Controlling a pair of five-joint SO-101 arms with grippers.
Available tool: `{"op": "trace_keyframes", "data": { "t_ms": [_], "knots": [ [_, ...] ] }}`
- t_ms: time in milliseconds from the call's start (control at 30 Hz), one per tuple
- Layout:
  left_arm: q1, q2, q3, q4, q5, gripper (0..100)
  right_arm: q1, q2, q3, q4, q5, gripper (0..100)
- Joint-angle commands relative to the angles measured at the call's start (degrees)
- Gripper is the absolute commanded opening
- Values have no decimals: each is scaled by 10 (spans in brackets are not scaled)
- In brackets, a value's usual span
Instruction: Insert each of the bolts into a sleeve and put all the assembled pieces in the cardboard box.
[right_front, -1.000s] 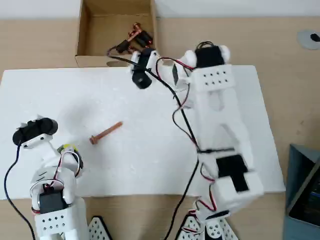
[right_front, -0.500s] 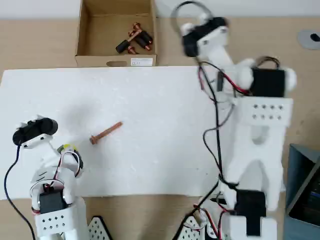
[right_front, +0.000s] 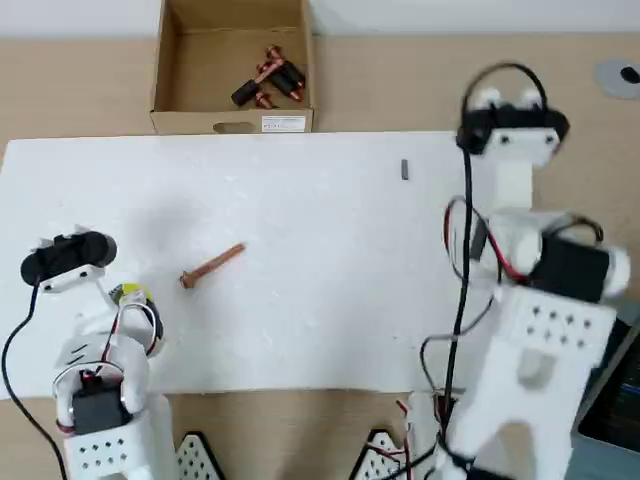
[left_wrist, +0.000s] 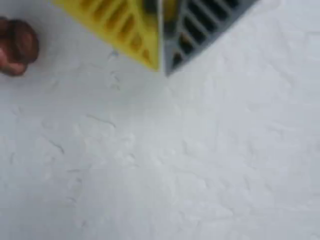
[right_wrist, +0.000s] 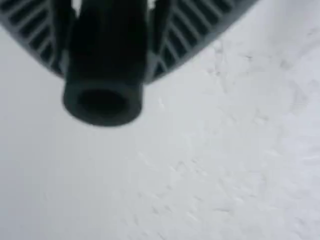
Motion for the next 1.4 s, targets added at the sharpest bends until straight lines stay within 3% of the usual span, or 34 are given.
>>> {"op": "trace_keyframes", "data": {
  "t_ms": [0,200,500,800,1033,1167,1367],
  "knots": [
    [-3,-2,-74,18,-17,5,29,-79,78,-32,-7,9],
    [-3,58,-144,28,-55,5,58,-185,182,-49,-3,9],
    [2,327,-331,66,-62,3,58,-279,233,-49,-4,9],
    [122,592,-557,174,-69,5,59,-318,239,-47,-7,9],
    [202,747,-691,237,-164,6,59,-370,255,-53,-7,9],
    [207,834,-745,302,-259,6,59,-395,268,-64,-6,9],
    [202,963,-780,328,-327,6,59,-423,290,-77,-6,9]
  ]
}}
